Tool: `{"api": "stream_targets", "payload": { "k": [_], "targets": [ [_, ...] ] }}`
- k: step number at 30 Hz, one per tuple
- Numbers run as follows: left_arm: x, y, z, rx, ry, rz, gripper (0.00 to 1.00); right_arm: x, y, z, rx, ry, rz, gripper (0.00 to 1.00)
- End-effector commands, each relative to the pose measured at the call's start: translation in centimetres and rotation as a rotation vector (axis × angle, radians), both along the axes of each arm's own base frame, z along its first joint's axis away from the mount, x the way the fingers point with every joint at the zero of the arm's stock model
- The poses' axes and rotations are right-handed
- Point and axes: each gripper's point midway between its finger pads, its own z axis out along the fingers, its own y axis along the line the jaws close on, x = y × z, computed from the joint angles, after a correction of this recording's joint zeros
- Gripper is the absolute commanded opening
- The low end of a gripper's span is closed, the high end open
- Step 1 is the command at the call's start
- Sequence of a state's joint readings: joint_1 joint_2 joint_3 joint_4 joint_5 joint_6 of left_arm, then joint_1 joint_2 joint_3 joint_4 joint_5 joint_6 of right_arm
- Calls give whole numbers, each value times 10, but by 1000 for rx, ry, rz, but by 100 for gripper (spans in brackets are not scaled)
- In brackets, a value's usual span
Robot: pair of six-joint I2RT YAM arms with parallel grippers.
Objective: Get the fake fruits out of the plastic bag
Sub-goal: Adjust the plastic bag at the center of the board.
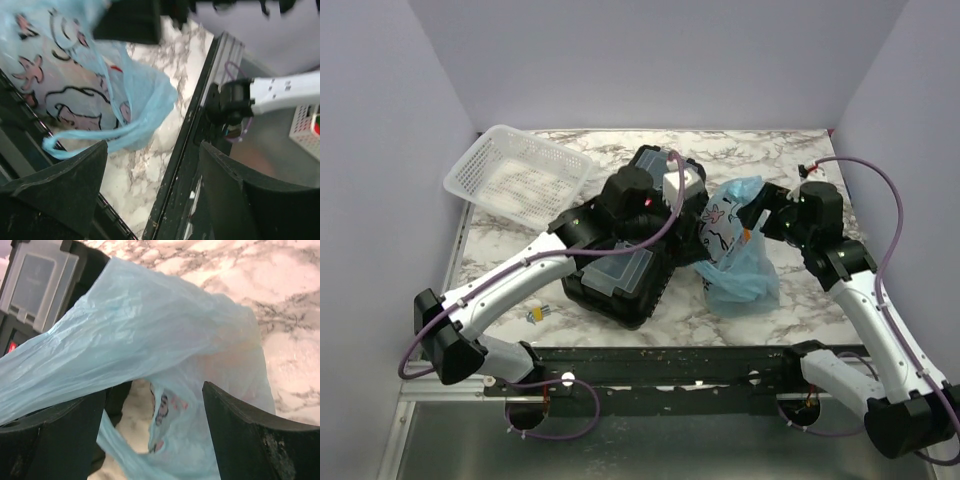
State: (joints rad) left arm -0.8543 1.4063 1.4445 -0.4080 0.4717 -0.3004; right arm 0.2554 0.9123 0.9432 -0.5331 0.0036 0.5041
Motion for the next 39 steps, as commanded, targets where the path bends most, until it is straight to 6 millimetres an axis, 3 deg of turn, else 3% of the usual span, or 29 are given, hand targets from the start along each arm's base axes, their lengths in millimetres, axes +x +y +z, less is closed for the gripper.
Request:
{"api": "stream_targets", "payload": {
  "k": [1, 4, 8, 10, 12, 15, 17, 21, 23, 24, 28, 31, 39],
  "targets": [
    [-28, -2, -5, -28, -179, -33, 74, 39, 8, 22, -40, -127, 32, 83],
    [-43, 3, -18, -36, -198, -12, 74, 55, 23, 32, -41, -186, 120, 81],
    [-58, 14, -34, -106, -179, 79, 74, 69, 14, 48, -83, -264, 73, 77],
    [-67, 14, -38, -137, -187, 105, 74, 76, 4, 54, -121, -285, 21, 70],
    [-72, 10, -44, -143, -200, 124, 75, 80, 3, 56, -142, -294, 19, 51],
    [-66, 0, -50, -130, -162, 178, 79, 85, 3, 59, -159, -299, 30, 12],
    [-56, -6, -48, -132, -121, 239, 80, 84, 3, 62, -166, -311, 33, 4],
    [-36, -19, -42, -127, -31, 362, 87, 81, -2, 68, -193, -333, 28, 3],
    [-34, -32, -30, -141, -14, 347, 89, 79, -2, 69, -193, -337, 28, 3],
    [-32, -35, -35, -115, 13, 352, 92, 78, -1, 69, -192, -338, 34, 4],
    [-27, -56, -21, -134, 73, 269, 94, 75, 2, 68, -180, -337, 54, 3],
    [-11, -59, -25, -90, 114, 298, 95, 74, 2, 69, -178, -337, 56, 3],
    [-10, -66, -25, -110, 139, 238, 91, 73, 4, 72, -168, -336, 57, 3]
  ]
}}
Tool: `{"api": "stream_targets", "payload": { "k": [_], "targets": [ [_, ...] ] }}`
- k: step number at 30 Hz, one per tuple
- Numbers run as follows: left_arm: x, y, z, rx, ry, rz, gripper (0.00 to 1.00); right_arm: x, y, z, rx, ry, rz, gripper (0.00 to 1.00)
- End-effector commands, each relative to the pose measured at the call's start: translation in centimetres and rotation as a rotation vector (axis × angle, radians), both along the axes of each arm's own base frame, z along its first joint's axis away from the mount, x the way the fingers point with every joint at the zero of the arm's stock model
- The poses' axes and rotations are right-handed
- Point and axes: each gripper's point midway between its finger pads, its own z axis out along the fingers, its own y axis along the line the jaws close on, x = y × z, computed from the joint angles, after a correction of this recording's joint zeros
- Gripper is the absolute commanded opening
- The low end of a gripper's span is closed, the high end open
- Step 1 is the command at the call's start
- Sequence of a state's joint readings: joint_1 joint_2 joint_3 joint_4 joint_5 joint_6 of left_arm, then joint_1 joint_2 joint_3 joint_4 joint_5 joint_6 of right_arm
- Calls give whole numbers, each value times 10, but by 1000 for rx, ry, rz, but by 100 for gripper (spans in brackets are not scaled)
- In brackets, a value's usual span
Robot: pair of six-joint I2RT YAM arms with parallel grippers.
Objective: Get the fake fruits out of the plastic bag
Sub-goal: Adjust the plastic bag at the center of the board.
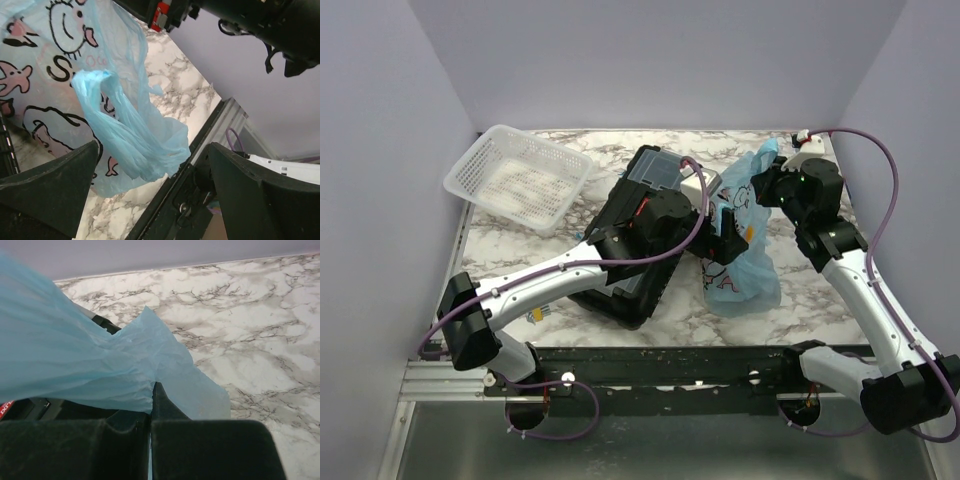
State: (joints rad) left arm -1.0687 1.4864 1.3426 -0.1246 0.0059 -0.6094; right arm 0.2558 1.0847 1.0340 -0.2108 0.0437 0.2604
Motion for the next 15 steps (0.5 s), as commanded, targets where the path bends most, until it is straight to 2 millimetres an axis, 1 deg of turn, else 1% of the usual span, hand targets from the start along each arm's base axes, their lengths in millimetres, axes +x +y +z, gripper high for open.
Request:
{"api": "stream_targets", "payload": {
  "k": [1, 3, 4, 5, 7, 8, 12, 15],
  "targets": [
    [-14, -7, 0, -20, 22, -96, 89, -2, 2, 18, 13, -45, 13, 4],
    [-10, -9, 3, -21, 5, -121, 82, -1, 3, 19, 19, -40, 15, 4],
    [-6, -9, 6, -25, 1, -127, 79, -1, 1, 19, 22, -36, 2, 8],
    [-3, -8, 7, -26, 3, -133, 74, -1, -2, 20, 24, -36, -17, 11],
    [0, -6, 12, -32, 18, -175, 65, 0, -9, 22, 21, -41, -63, 11],
    [1, -5, 15, -38, 26, -205, 57, 0, -12, 24, 19, -44, -77, 11],
    [-1, -4, 25, -38, -5, -291, 30, 1, -14, 34, 18, -60, -87, 9],
    [-8, -1, 35, -35, -39, -336, 13, 5, -16, 43, 16, -68, -105, 6]
  ]
}}
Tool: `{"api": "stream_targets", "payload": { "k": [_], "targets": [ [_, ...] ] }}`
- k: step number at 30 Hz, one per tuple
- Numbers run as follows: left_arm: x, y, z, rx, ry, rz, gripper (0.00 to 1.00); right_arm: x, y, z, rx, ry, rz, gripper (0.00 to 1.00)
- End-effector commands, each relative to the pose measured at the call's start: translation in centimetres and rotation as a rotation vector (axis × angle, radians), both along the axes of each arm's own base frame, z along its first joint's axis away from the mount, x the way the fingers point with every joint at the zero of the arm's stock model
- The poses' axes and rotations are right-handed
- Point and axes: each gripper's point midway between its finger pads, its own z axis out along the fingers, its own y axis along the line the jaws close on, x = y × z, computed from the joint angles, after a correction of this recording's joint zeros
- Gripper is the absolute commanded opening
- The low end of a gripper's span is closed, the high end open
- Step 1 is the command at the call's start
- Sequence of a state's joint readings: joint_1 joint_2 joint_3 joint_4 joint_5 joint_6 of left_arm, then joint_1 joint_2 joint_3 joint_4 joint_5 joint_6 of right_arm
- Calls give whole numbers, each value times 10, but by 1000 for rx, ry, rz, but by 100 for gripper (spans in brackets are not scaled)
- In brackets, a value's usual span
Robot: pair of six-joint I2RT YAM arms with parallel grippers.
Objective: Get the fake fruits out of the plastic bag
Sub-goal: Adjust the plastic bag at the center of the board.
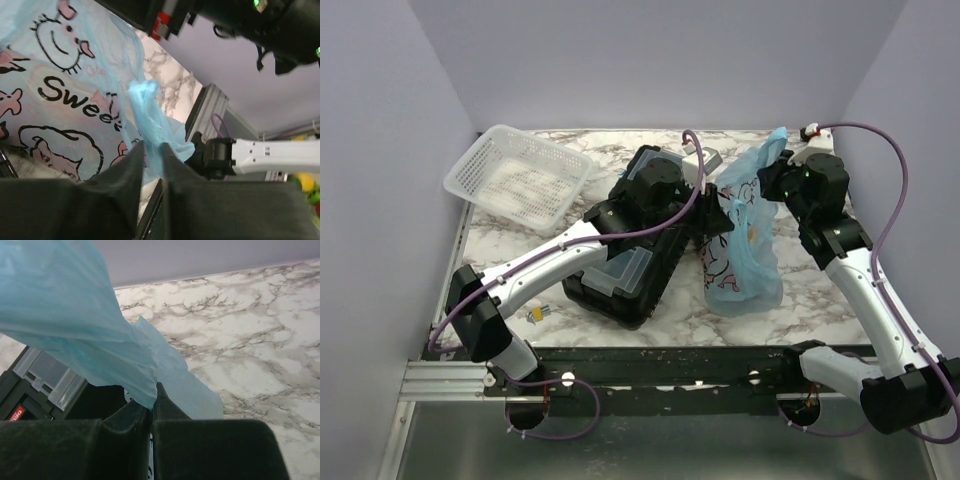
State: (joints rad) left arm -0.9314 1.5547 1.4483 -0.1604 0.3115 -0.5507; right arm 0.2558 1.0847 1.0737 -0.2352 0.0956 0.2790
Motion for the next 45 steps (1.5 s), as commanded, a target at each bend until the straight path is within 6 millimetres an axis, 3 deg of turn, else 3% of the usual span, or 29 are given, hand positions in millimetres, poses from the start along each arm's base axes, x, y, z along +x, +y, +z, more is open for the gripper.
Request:
{"api": "stream_targets", "payload": {
  "k": [1, 4, 12, 19, 23, 27, 33, 38, 39, 42, 45],
  "targets": [
    [-31, 1, 25, -15, -68, -179, 10, 6, -8, 32, 7, -54, -59, 4],
    [-41, 11, 37, -8, -119, -220, 0, 15, -14, 38, 0, -47, -106, 1],
    [-60, 39, 58, -13, -216, -247, 0, 28, -9, 53, 22, -51, -106, 1],
    [-69, 39, 50, -16, -217, -303, 0, 26, 3, 58, 85, -41, -62, 1],
    [-100, 36, 56, -42, -317, -417, 0, 34, -12, 54, 92, -6, -171, 1],
    [-131, 41, 43, -25, -433, -476, 0, 47, -21, 46, 69, 31, -248, 1],
    [-138, 56, 30, -50, -424, -429, 0, 73, -11, 40, 26, 71, -214, 1],
    [-140, 61, 28, -34, -384, -413, 0, 74, 2, 35, 36, 105, -147, 1],
    [-135, 61, 29, -12, -377, -394, 7, 71, 3, 32, 43, 111, -141, 1],
    [-113, 59, 36, 32, -381, -293, 54, 61, 7, 31, 55, 111, -108, 1],
    [-87, 53, 46, 26, -397, -197, 69, 53, 9, 30, 63, 113, -84, 1]
  ]
}}
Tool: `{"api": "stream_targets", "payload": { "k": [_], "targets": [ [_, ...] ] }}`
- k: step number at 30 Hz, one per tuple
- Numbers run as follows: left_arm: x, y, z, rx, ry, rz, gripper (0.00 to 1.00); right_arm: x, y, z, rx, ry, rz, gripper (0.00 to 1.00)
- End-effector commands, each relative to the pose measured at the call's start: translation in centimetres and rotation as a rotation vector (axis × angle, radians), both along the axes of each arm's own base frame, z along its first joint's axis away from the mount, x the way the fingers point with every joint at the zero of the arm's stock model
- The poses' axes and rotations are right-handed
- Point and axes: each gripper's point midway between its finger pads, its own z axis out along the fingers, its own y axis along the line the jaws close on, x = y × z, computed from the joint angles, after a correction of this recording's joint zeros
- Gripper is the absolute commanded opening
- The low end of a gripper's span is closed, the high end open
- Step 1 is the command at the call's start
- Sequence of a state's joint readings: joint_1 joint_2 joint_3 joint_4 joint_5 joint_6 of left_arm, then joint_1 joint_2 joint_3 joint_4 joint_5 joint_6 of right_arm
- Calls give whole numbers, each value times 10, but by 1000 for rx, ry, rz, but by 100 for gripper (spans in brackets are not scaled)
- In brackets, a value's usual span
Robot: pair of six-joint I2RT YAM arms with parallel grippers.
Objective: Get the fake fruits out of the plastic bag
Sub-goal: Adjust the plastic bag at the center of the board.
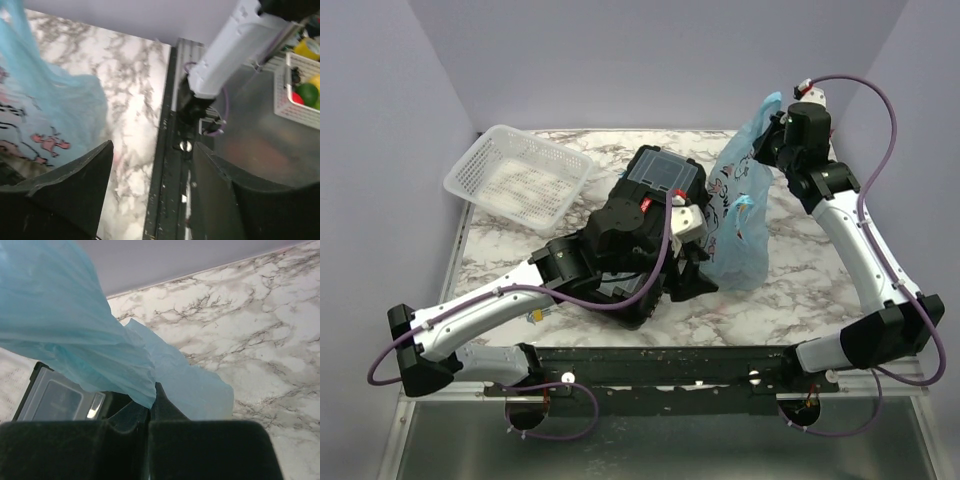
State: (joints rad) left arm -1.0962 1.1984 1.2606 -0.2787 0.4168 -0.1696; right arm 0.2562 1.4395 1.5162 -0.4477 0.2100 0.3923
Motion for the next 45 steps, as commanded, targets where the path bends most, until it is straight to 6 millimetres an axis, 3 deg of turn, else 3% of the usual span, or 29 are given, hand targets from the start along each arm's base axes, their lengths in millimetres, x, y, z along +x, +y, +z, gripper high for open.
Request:
{"api": "stream_targets", "payload": {
  "k": [1, 5, 8, 13, 15, 19, 24, 27, 29, 35, 38, 41, 45],
  "targets": [
    [45, -5, 18, -24, -25, 182, 71, -19, 8, 6, 26, -9, 64, 1],
    [84, -17, 29, -46, 12, 291, 85, -26, 9, 8, 20, -14, 90, 2],
    [98, -30, 32, -38, 6, 284, 98, -30, 9, 9, 13, -19, 102, 4],
    [113, -52, 38, -4, -30, 257, 99, -34, 11, 8, -6, -20, 130, 7],
    [110, -58, 43, -11, -33, 218, 93, -34, 8, 9, -20, -22, 120, 10],
    [108, -63, 45, -17, -18, 197, 61, -33, 0, 23, -50, -54, 95, 27],
    [100, -64, 35, 8, 7, 152, 19, -26, -3, 41, -71, -98, 75, 41],
    [99, -63, 31, 21, 16, 146, 4, -18, -8, 42, -96, -94, 44, 50],
    [97, -61, 31, 22, 19, 142, 0, -13, -12, 40, -109, -87, 20, 55],
    [93, -57, 29, 20, 24, 140, 0, 4, -9, 36, -137, -95, 25, 80],
    [89, -55, 24, 30, 55, 136, 0, 16, -4, 38, -139, -110, 41, 81],
    [78, -51, 18, 45, 86, 106, 0, 27, -3, 40, -153, -122, 37, 75],
    [59, -39, 6, 57, 80, 79, 0, 36, -10, 46, -181, -145, -5, 46]
  ]
}}
